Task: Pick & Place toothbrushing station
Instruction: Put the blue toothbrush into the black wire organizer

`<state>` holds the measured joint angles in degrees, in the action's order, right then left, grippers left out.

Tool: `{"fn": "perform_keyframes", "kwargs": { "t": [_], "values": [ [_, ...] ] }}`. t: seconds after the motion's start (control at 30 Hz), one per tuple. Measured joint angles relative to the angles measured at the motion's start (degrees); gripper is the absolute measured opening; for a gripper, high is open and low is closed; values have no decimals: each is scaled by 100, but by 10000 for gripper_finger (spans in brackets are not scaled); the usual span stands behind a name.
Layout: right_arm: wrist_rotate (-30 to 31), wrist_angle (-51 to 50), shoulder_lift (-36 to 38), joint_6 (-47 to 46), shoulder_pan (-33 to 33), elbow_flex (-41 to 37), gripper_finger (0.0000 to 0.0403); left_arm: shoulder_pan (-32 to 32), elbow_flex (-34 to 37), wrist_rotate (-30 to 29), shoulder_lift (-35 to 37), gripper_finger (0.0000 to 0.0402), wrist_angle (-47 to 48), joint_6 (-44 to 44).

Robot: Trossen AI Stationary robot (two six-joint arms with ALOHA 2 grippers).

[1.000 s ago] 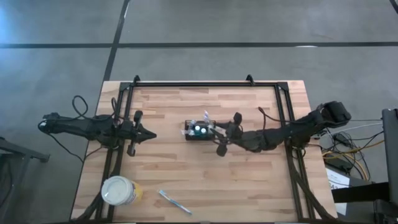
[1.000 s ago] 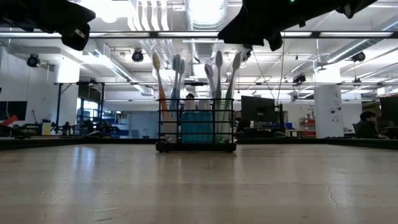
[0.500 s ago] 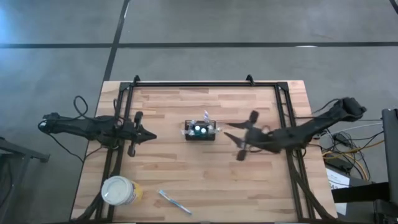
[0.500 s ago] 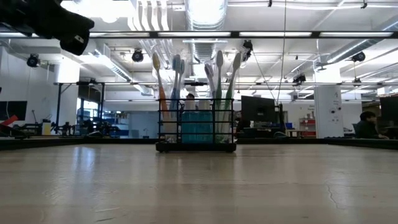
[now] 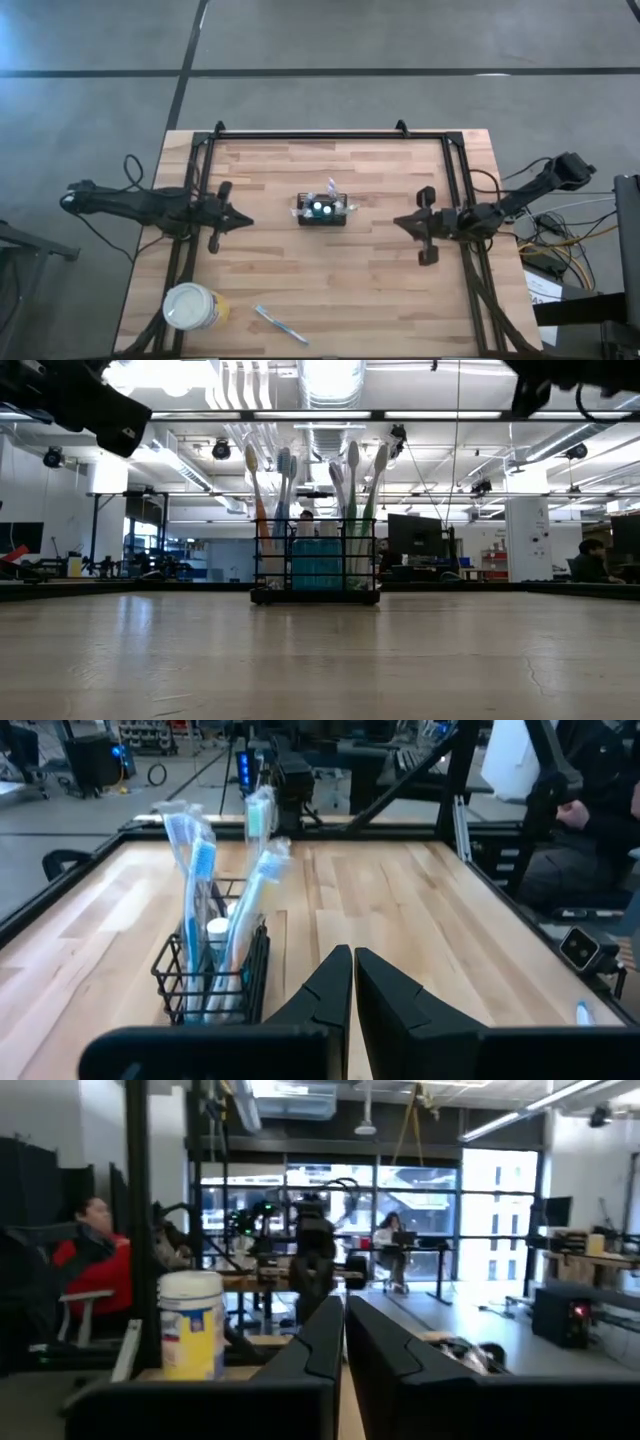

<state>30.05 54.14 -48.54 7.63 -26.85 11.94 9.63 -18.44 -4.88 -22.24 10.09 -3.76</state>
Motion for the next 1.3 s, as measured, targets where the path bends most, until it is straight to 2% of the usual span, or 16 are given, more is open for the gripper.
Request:
{"fn": "perform_keyframes", "kwargs": {
  "t": [0.2,0.4,0.67,0.83,1.13,1.3],
  "values": [
    [-78,339,-17,-349,391,-496,8,0,-7,201,-410,23,-271,360],
    [-1072,321,16,-654,877,-681,8,-2,-7,432,-713,23,-682,818],
    [-1106,502,-14,-720,1117,-877,8,8,-7,557,-1116,23,-825,789],
    [-1069,549,-116,-528,1117,-946,8,136,-56,669,-1627,6,-920,704],
    [-1060,619,-66,-205,1116,-943,8,536,-1042,631,-3308,4,-805,690],
    [-1060,642,3,22,1128,-941,8,994,-2183,631,-4536,18,272,461]
  ]
}}
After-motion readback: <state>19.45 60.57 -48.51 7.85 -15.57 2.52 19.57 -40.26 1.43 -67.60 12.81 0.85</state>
